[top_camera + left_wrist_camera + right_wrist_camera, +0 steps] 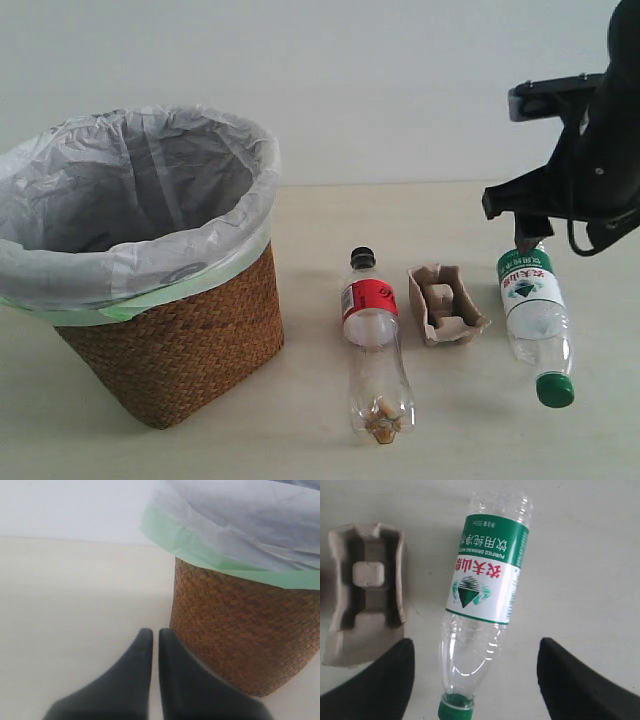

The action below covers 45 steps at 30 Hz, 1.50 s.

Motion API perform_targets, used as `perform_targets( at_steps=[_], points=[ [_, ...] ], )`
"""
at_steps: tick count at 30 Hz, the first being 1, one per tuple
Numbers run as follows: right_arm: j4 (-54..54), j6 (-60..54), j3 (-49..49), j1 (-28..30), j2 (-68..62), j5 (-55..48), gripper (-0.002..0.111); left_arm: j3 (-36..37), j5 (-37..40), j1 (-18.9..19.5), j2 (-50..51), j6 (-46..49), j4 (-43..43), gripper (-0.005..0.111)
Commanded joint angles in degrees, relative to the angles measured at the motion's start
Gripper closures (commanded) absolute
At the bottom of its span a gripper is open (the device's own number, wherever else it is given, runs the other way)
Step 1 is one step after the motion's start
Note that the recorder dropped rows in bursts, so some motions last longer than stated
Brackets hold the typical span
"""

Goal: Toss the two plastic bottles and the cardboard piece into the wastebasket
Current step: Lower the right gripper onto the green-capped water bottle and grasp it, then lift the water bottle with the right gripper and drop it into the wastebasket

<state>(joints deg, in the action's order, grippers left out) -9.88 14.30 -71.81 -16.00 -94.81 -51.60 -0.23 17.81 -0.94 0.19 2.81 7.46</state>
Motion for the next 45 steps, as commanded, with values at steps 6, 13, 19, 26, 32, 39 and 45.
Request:
perform_targets(
  at_steps=[6,13,19,26,32,39,45],
  points=[
    [-0.55,0.77,-0.43,0.47,-7.31,3.33,0.046,0.23,-0.07,0.04,-0.19,-0.29,-0.17,0.103],
    [2.39,1.81,-0.43,3.51,-9.51,3.17,0.046,0.23,-0.07,0.04,-0.19,-0.29,-0.17,0.103],
    [4.64,1.52,-0.43,3.5,-11.45,5.05,0.044,0.23,-0.07,0.04,-0.19,-0.29,-0.17,0.103],
    [4.87,1.52,-0.43,3.5,-14.85,7.24,0.033,0.23,-0.07,0.04,-0.19,-0.29,-0.17,0.103],
    [4.83,1.52,-0.32,3.5,-17.64,9.59,0.033,0.23,-0.07,0.04,-0.19,-0.29,-0.17,0.103],
    [3.46,1.63,-0.19,3.5,-19.51,10.62,0.041,0.23,-0.07,0.04,-0.19,-0.29,-0.17,0.103],
    [1.69,1.63,-0.19,3.5,-20.84,10.99,0.092,0.23,-0.07,0.04,-0.19,-0.29,-0.17,0.103]
  ],
)
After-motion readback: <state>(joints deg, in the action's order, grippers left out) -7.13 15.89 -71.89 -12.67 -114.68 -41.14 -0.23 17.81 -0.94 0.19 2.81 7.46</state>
